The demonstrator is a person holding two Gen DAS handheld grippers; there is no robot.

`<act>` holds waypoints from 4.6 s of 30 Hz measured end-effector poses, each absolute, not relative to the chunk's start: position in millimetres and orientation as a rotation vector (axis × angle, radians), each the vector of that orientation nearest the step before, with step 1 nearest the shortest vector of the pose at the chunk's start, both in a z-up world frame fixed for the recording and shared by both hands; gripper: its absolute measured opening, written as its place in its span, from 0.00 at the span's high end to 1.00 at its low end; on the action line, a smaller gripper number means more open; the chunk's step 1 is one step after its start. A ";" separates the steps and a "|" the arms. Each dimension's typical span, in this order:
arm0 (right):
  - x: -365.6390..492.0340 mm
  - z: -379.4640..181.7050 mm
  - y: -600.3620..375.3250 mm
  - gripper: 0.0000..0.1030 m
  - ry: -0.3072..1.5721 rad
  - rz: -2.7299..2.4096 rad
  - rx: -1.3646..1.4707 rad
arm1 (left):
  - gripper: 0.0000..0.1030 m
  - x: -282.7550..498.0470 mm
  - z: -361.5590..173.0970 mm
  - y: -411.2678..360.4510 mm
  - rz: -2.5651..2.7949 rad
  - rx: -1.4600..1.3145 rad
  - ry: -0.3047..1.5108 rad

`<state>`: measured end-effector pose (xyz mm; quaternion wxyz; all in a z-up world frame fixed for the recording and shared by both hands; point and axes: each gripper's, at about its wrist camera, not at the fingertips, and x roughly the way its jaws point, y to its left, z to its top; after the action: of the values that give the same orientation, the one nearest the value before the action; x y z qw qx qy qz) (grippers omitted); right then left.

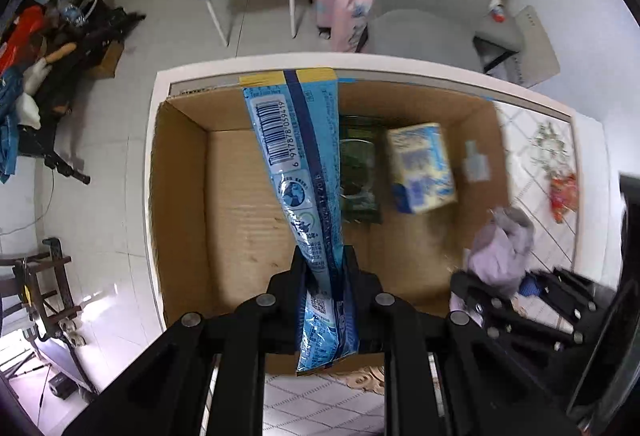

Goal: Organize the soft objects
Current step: 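Lower both held items into the box and open both grippers, then grasp the white card box with left gripper while right grasps red candy bag, then carry both items into the box and release them beside the cloth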

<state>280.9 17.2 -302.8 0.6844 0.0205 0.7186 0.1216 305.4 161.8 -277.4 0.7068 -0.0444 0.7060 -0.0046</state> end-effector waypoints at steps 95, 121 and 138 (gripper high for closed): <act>288.3 -341.4 -409.2 0.06 1.507 -0.231 0.743 | 0.10 372.2 -365.1 -175.1 -0.234 0.410 1.686; 352.3 -460.4 -367.7 0.44 1.771 -0.190 0.251 | 0.40 371.4 -472.6 -175.7 -0.265 0.366 1.862; 294.9 -411.5 -355.5 0.55 1.644 -0.117 0.295 | 0.44 311.1 -401.5 -155.5 -0.238 0.121 1.717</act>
<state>294.9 -355.5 -411.5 0.6697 0.1307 0.7292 -0.0520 311.1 -155.5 -401.5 0.6456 0.0532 0.7546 -0.1046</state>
